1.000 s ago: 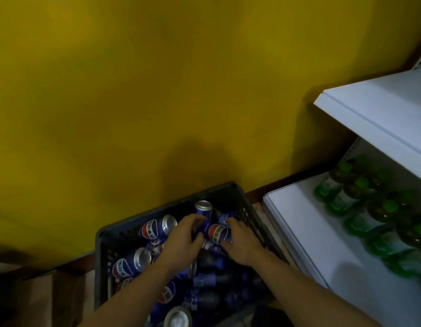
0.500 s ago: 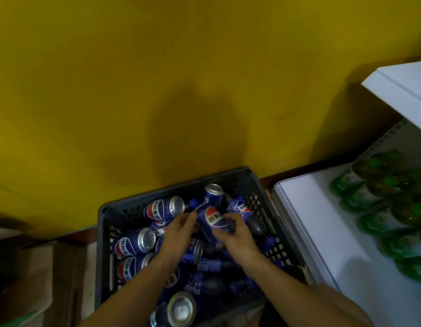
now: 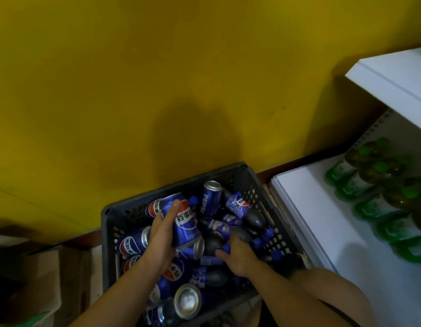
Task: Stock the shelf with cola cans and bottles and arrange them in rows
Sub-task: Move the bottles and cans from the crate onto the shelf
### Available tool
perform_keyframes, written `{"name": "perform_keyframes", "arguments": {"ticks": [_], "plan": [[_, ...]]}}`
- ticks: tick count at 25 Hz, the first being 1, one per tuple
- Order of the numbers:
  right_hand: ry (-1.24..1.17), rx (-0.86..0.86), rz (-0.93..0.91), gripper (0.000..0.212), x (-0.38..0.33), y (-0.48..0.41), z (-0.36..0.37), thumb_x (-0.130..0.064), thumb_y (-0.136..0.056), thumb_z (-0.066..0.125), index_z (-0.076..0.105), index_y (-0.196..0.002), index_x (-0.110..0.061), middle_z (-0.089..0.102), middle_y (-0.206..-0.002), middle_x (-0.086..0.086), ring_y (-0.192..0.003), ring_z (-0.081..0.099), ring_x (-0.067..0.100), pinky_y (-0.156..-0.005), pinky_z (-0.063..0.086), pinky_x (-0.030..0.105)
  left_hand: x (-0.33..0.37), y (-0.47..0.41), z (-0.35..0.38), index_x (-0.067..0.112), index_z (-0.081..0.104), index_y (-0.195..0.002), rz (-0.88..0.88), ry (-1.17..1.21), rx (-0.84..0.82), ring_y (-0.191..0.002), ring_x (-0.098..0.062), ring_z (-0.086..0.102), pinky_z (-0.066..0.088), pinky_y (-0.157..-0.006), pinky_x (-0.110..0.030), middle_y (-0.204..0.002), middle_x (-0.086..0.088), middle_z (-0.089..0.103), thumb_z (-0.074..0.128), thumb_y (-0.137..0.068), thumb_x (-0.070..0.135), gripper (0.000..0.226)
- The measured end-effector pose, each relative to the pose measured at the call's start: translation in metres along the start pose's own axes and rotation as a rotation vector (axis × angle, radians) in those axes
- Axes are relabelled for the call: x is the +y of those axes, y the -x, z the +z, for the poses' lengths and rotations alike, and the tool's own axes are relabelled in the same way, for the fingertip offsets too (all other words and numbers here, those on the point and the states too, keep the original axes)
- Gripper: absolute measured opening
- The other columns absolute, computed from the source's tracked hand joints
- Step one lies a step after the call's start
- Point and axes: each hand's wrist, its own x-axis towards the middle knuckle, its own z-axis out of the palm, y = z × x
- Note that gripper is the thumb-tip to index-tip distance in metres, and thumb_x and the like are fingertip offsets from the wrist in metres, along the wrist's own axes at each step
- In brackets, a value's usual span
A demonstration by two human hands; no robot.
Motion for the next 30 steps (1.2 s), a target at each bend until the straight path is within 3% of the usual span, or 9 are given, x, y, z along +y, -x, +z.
{"name": "perform_keyframes", "arguments": {"ticks": [3, 7, 11, 14, 16, 19, 24, 27, 30], "plan": [[-0.243, 0.062, -0.003, 0.039, -0.014, 0.012, 0.017, -0.04, -0.096, 0.065, 0.039, -0.108, -0.014, 0.054, -0.104, 0.001, -0.097, 0.052, 0.018, -0.083, 0.046, 0.032, 0.006, 0.008, 0.003, 0.008, 0.063, -0.131, 0.032, -0.041, -0.007, -0.104, -0.036, 0.072, 0.058, -0.085, -0.048, -0.115, -0.019, 0.074, 0.065, -0.083, 0.049, 0.063], [-0.218, 0.261, -0.087, 0.034, -0.032, 0.03, -0.006, -0.038, -0.098, 0.06, 0.04, -0.114, -0.017, 0.059, -0.114, 0.007, -0.104, 0.06, 0.027, -0.078, 0.046, 0.033, 0.012, 0.017, 0.007, 0.01, 0.06, -0.134, 0.058, -0.079, -0.018, -0.105, -0.036, 0.072, 0.058, -0.084, -0.047, -0.118, -0.019, 0.072, 0.067, -0.08, 0.052, 0.069], [-0.057, 0.447, -0.317, 0.029, -0.058, 0.061, -0.049, -0.04, -0.099, 0.056, 0.037, -0.109, -0.021, 0.061, -0.095, 0.002, -0.078, 0.056, 0.02, -0.062, 0.041, 0.034, 0.04, 0.029, 0.023, 0.012, 0.055, -0.138, 0.108, -0.117, -0.07, -0.101, -0.039, 0.072, 0.059, -0.077, -0.048, -0.117, -0.02, 0.072, 0.073, -0.073, 0.057, 0.081], [-0.129, 0.632, -0.417, 0.027, -0.062, 0.098, -0.108, -0.037, -0.095, 0.06, 0.037, -0.093, -0.022, 0.049, -0.071, -0.004, -0.059, 0.046, 0.017, -0.051, 0.031, 0.036, 0.068, 0.046, 0.057, 0.012, 0.058, -0.132, 0.196, -0.149, -0.123, -0.096, -0.04, 0.072, 0.06, -0.071, -0.048, -0.114, -0.023, 0.072, 0.083, -0.06, 0.07, 0.097], [-0.24, 0.748, -0.381, 0.03, -0.054, 0.127, -0.158, -0.036, -0.09, 0.062, 0.037, -0.085, -0.02, 0.049, -0.067, 0.0, -0.059, 0.048, 0.023, -0.052, 0.033, 0.04, 0.083, 0.056, 0.085, 0.01, 0.059, -0.129, 0.232, -0.15, -0.17, -0.089, -0.038, 0.073, 0.061, -0.068, -0.048, -0.11, -0.025, 0.071, 0.087, -0.044, 0.075, 0.11], [-0.373, 0.936, -0.338, 0.029, -0.039, 0.179, -0.23, -0.035, -0.083, 0.065, 0.042, -0.082, -0.016, 0.055, -0.07, 0.006, -0.066, 0.053, 0.027, -0.057, 0.04, 0.042, 0.1, 0.073, 0.14, 0.006, 0.06, -0.123, 0.254, -0.142, -0.294, -0.074, -0.033, 0.073, 0.061, -0.062, -0.043, -0.093, -0.021, 0.073, 0.089, -0.04, 0.073, 0.111], [-0.532, 1.288, -0.303, 0.021, -0.002, 0.299, -0.339, -0.028, -0.086, 0.066, 0.053, -0.088, -0.011, 0.058, -0.076, 0.001, -0.069, 0.051, 0.014, -0.058, 0.041, 0.03, 0.109, 0.13, 0.275, 0.008, 0.061, -0.125, 0.255, -0.19, -0.574, -0.078, -0.033, 0.071, 0.06, -0.068, -0.041, -0.097, -0.02, 0.073, 0.073, -0.071, 0.059, 0.075], [-0.642, 1.458, -0.27, 0.022, 0.04, 0.364, -0.377, -0.034, -0.083, 0.065, 0.052, -0.084, -0.016, 0.056, -0.078, 0.001, -0.073, 0.053, 0.02, -0.066, 0.046, 0.036, 0.098, 0.179, 0.357, 0.008, 0.062, -0.123, 0.243, -0.202, -0.707, -0.081, -0.033, 0.072, 0.061, -0.065, -0.039, -0.101, -0.022, 0.073, 0.067, -0.08, 0.055, 0.064], [-0.818, 1.566, -0.186, 0.024, 0.096, 0.41, -0.375, -0.04, -0.081, 0.065, 0.052, -0.089, -0.02, 0.06, -0.089, 0.006, -0.084, 0.06, 0.027, -0.077, 0.054, 0.047, 0.07, 0.217, 0.425, 0.012, 0.06, -0.127, 0.157, -0.187, -0.759, -0.087, -0.029, 0.074, 0.061, -0.074, -0.042, -0.108, -0.017, 0.075, 0.07, -0.086, 0.054, 0.059]]}}
